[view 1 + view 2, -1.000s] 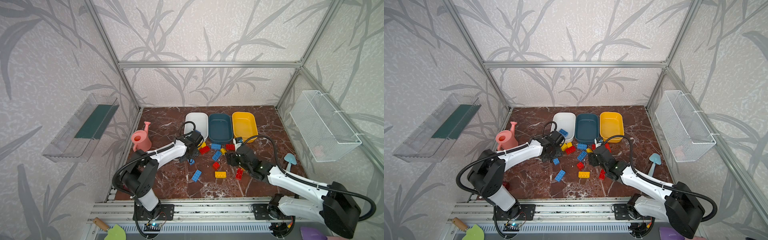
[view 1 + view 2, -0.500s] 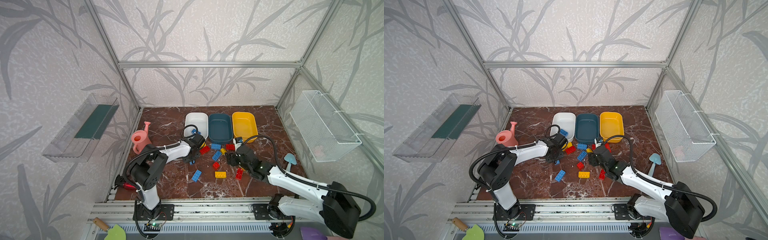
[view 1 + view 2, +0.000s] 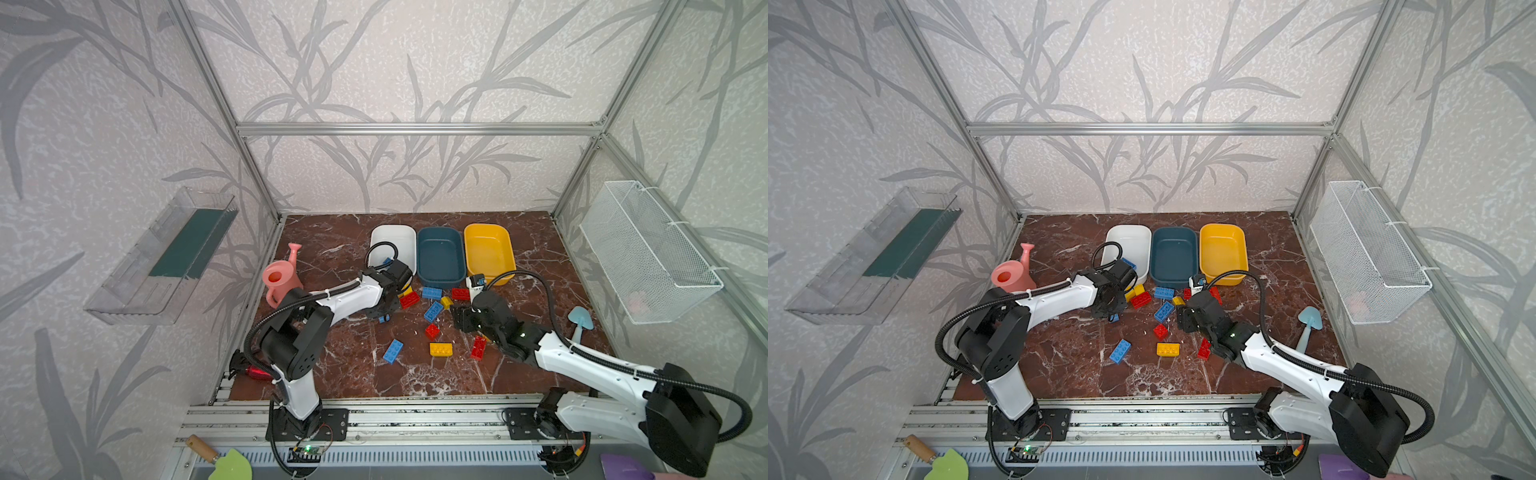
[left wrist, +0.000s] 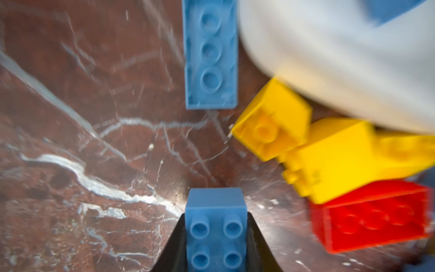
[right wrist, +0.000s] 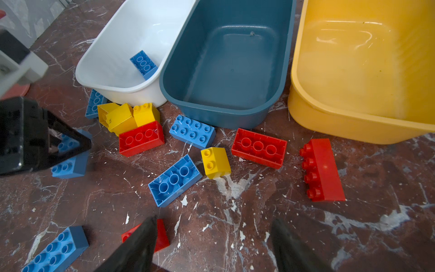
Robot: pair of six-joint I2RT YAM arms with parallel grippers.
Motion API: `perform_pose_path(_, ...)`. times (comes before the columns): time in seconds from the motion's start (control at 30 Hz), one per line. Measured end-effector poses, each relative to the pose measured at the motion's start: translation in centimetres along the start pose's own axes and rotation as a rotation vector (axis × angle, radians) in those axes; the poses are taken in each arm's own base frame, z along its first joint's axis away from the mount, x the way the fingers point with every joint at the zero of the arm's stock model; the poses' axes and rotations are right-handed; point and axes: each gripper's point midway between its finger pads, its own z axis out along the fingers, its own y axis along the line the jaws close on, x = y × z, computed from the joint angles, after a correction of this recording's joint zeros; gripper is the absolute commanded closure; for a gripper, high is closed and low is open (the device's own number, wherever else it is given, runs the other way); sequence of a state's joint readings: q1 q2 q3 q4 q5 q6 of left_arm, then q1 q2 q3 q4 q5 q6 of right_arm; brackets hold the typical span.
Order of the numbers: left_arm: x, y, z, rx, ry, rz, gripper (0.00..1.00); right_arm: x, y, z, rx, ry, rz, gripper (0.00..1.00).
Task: Sort the legos into containers by color
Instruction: Pick up the lego from the center of the table, then place the lego in the container.
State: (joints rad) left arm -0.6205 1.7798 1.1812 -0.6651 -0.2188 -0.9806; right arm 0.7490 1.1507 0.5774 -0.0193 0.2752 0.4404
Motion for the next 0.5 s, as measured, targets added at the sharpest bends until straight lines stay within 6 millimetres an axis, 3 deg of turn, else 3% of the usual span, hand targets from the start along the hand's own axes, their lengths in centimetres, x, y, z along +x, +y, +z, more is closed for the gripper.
perform_pose_path(0.17, -5.7, -2.9, -4.4, 0.080, -0.094, 0.026, 0.72, 0.2, 0.4, 0.0, -0.025, 0.007, -0.015, 0.19)
perform_pose_path(0.3, -10.6, -4.0, -6.7, 0.121, -0.156, 0.022, 0.72, 0.2, 0.9, 0.0, -0.052, 0.009, -0.026, 0.19)
perform_pose_path(0.4, -13.5, -4.9, -6.6, 0.127, -0.170, 0.024, 0.72, 0.3, 1.2, 0.0, -0.068, 0.014, -0.038, 0.19)
perform_pose_path(0.5, -15.0, -5.5, -4.6, 0.111, -0.146, 0.038, 0.70, 0.5, 1.3, 0.0, -0.078, 0.019, -0.046, 0.19)
